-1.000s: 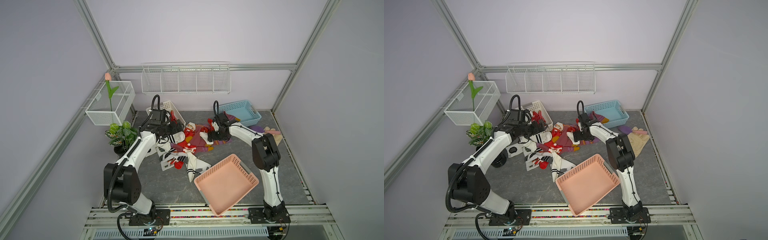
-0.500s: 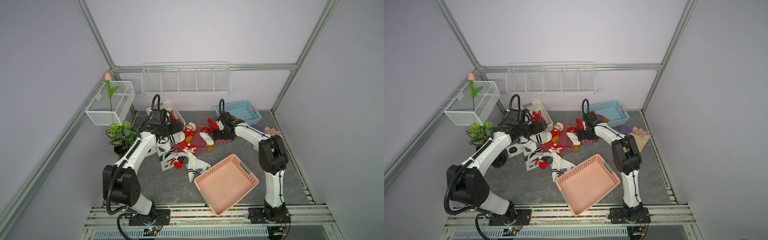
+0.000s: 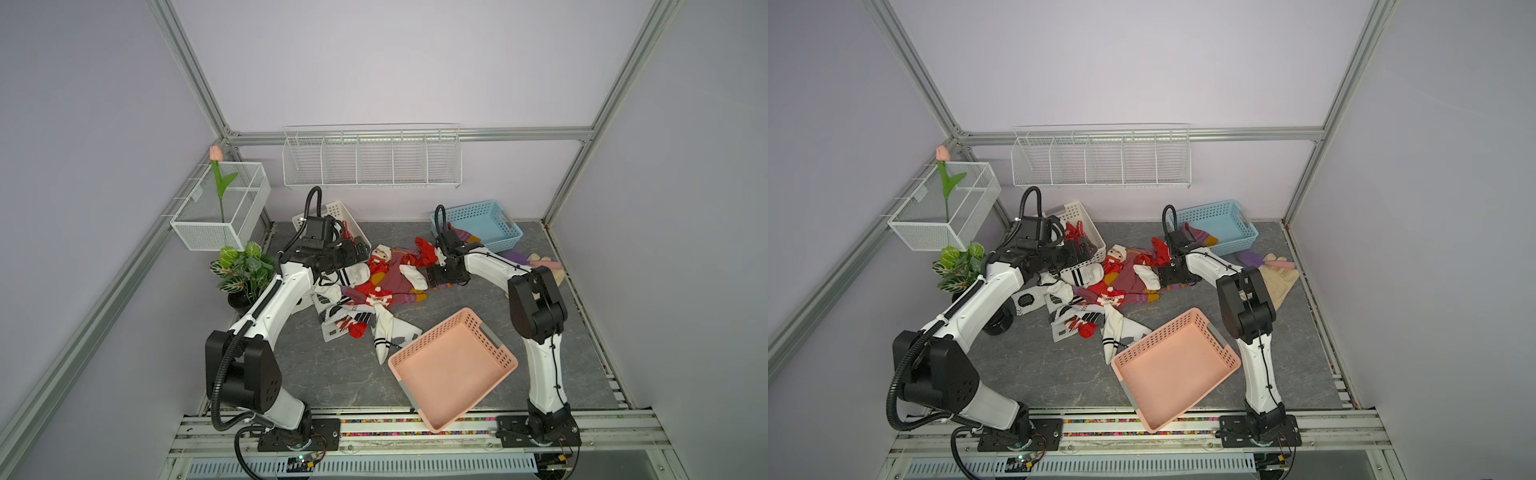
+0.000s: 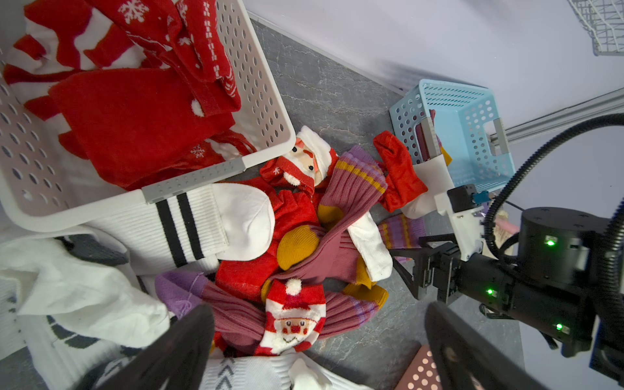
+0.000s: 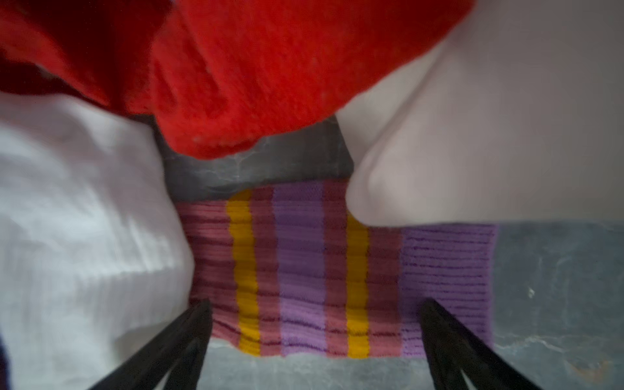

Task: Sort the socks into the basket by color
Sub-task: Pick up the sock from the center of the board.

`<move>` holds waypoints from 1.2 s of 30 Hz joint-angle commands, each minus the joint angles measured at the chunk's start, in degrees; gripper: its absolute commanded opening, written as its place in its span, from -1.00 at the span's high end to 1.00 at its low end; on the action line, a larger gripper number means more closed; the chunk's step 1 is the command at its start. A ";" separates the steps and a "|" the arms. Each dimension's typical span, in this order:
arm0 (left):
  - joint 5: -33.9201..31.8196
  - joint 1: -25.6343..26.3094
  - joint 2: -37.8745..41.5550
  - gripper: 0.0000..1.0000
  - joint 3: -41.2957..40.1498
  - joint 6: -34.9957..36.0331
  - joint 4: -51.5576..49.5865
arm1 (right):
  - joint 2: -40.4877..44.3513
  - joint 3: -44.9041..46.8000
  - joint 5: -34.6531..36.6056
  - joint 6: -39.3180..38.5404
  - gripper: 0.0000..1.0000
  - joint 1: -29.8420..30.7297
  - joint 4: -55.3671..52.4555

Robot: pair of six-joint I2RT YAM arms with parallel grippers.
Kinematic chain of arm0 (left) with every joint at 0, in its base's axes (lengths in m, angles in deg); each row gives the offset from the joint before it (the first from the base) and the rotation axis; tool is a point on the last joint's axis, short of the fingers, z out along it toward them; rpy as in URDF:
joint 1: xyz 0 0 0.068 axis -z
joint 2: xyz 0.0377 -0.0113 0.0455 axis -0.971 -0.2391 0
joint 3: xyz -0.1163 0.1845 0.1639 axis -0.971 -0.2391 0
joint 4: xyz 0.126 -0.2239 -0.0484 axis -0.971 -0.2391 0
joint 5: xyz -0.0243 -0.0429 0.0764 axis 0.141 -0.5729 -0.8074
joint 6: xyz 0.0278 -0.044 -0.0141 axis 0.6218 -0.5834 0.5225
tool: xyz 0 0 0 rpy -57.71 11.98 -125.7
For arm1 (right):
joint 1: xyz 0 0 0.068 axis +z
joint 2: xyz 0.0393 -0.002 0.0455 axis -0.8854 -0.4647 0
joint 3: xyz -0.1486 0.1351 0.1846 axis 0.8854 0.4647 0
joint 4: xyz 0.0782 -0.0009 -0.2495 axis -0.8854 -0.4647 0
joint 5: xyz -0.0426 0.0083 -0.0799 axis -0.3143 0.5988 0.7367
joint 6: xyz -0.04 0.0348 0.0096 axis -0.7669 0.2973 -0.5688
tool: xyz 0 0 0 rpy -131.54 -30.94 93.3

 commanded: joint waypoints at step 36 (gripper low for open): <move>-0.89 1.26 1.56 -0.99 -1.89 0.37 2.45 | 26.81 12.13 -10.23 -1.26 0.86 1.24 -2.99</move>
